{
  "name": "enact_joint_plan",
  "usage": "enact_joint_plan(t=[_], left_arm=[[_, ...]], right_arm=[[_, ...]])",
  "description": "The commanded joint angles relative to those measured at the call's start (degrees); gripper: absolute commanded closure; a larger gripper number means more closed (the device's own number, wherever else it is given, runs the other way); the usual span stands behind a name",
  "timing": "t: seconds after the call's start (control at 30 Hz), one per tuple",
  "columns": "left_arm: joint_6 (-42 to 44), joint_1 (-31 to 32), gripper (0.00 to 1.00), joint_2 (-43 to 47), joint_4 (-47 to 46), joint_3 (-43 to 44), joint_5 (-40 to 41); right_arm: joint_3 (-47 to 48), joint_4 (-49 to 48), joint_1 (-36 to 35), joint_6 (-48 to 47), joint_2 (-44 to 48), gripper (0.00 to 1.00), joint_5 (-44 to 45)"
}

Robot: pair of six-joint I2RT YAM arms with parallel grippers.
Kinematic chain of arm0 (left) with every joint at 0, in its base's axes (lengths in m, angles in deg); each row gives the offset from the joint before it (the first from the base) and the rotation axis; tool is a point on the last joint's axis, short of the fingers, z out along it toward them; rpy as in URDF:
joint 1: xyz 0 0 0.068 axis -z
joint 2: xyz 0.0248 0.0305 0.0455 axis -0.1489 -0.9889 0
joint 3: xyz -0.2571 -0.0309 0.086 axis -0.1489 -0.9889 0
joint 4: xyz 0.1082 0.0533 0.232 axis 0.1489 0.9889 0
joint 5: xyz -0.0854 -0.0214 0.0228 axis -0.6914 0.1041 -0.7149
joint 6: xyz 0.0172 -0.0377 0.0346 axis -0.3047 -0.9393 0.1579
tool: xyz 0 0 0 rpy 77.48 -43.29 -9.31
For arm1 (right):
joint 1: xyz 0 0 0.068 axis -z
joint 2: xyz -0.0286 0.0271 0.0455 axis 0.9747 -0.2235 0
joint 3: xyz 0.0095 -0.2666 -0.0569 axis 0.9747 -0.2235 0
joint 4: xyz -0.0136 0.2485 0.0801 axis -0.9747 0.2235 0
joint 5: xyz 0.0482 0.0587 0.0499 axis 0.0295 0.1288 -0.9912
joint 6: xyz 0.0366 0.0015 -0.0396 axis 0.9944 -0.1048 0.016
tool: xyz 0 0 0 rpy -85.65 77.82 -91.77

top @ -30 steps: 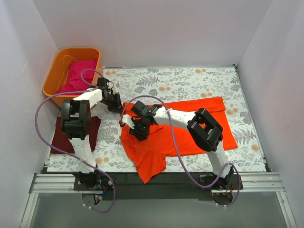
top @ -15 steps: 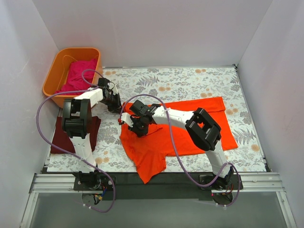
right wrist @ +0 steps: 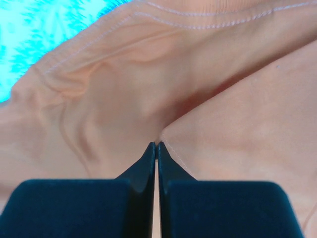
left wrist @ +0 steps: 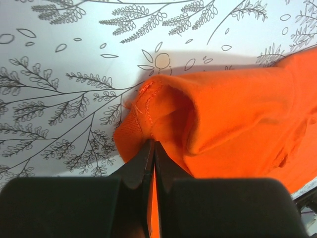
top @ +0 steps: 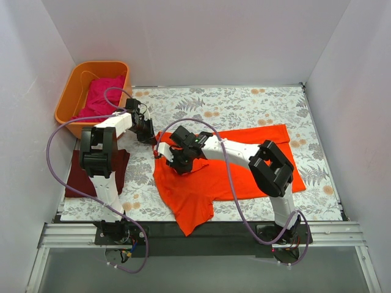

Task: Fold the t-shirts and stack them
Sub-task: Fold the tshirt

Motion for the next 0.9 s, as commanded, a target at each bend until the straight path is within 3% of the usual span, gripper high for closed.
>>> enact_joint_plan(t=[0.0,0.83,0.87], left_arm=[[1.1,-0.9,1.0,-0.4,-0.9,0.4,8.2],[0.9,-0.9,1.0,-1.2,-0.5,2.4,13.1],[1.0,-0.9,1.0,-1.3,-0.3,2.6,12.7]], right_arm=[[-1.5,0.0,0.1,-0.2,5.1,0.99,-3.3],[-8.1,0.2,-0.4,-1.2,6.3,0.99,-9.0],[-7.8,0.2,-0.4,-1.1,6.2,0.95,-9.1]])
